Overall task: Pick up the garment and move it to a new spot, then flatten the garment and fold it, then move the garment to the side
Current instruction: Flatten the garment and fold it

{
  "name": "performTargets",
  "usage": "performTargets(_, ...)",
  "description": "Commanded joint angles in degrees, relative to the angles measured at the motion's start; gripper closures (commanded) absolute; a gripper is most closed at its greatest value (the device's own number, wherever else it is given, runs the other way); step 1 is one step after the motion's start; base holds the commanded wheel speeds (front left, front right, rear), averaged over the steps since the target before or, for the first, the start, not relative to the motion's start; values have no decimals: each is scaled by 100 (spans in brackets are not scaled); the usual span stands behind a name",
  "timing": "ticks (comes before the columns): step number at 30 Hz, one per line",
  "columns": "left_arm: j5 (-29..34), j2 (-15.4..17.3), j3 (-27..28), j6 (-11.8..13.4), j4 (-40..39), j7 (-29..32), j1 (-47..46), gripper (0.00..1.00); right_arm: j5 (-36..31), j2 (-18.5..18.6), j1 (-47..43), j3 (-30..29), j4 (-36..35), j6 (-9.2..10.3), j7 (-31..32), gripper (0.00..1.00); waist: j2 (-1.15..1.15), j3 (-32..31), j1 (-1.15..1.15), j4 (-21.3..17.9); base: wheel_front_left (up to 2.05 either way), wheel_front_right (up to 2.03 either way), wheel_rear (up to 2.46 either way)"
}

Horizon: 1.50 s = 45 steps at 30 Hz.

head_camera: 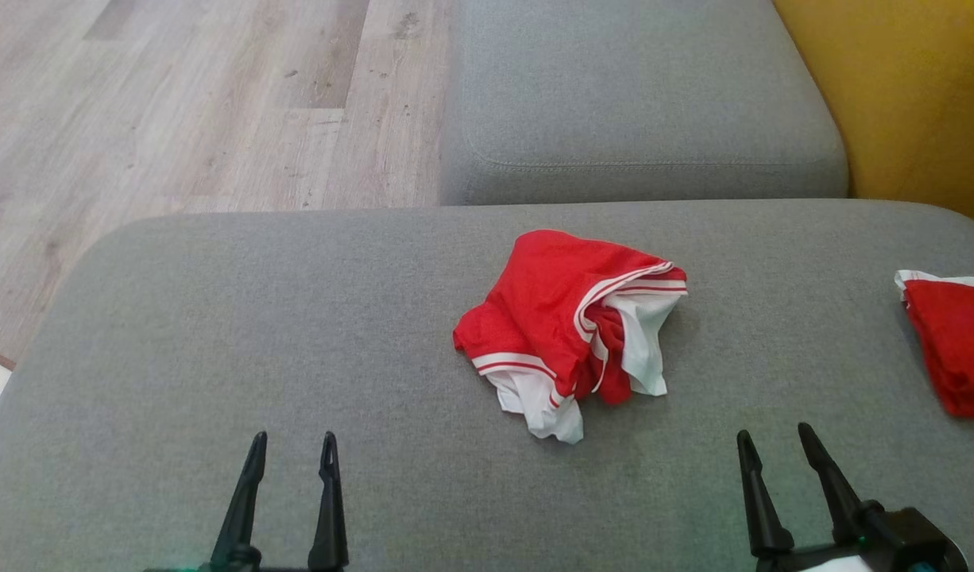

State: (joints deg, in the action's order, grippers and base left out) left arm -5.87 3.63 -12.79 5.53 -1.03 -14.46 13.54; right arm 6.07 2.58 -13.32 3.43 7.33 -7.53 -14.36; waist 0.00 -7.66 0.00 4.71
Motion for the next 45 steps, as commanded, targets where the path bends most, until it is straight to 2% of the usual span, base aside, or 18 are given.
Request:
performTargets(1, 68, -68, 209, 26, -160, -53, -182, 0, 61, 34, 250, 139, -213, 4, -63, 0, 0, -1, 0, -5, 0, 0, 0)
performTargets(23, -36, -75, 205, 60, -49, -53, -176, 0, 128, 67, 323, 319, -230, 4, -63, 0, 0, 115, 0, -153, 0, 0, 0)
performTargets(28, -124, -75, 119, -66, 18, -53, -275, 0, 194, 85, 379, 286, -249, 4, -63, 0, 0, 265, 0, -221, 0, 0, 0)
performTargets(31, -133, -75, -94, -162, 223, -53, -506, 0, 194, 91, 453, 317, -280, 4, -63, 0, 0, 426, 0, -323, 0, 0, 0)
performTargets(38, -185, -75, -1153, -577, 1485, -53, -1691, 0, 112, 202, 712, 528, -347, 4, -63, 0, 0, 918, 0, -849, 0, 0, 0)
performTargets(45, -426, -75, -1998, -575, 2679, -43, -2995, 0, 127, 267, 1067, 602, -418, 4, -63, 0, 0, 1393, 0, -1364, 0, 0, 0)
